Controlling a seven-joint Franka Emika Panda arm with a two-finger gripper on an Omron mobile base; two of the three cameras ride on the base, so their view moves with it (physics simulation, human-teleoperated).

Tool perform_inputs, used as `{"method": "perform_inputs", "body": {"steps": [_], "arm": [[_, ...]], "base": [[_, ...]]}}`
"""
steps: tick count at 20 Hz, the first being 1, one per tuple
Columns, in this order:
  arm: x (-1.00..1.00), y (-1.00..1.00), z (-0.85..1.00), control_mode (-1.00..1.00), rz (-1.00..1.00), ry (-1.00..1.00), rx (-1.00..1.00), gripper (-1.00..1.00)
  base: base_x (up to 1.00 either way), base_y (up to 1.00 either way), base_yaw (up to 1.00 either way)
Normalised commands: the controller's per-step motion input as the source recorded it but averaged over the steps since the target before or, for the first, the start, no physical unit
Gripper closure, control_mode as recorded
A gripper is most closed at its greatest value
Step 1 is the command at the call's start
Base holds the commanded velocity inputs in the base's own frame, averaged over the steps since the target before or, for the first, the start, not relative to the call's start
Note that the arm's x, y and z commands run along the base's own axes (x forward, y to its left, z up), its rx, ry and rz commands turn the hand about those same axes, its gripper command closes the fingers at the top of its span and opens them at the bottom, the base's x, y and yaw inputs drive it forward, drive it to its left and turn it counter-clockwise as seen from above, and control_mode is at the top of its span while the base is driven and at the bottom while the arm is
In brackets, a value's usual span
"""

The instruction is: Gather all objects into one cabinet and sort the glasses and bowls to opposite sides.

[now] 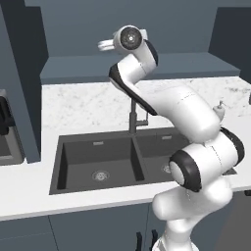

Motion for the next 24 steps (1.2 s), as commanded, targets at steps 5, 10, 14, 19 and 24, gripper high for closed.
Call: {"method": "perform_inputs", "body": {"steps": [5, 10, 14, 19, 24], "arm": [[-1.00, -0.47, 0.01, -1.00, 0.07, -0.01, -0.01, 1.00], [-1.00, -0.59, 0.18, -1.00, 0.13, -0.05, 0.00, 1.00], [-1.00, -0.66, 0.23, -1.00, 0.17, -0.11, 0.00, 1.00], [-1.00, -0.44, 0.29, -1.00, 0.08, -0.03, 0.00, 1.00], [-1.00, 0.01, 0.49, -1.00, -0.01, 0.09, -0.01, 1.00]], "base": [[0.00, 0.00, 0.00], [0.00, 0.00, 0.00], [0.00, 0.00, 0.00], [0.00, 0.00, 0.00], [0.00, 0.00, 0.00]]}}
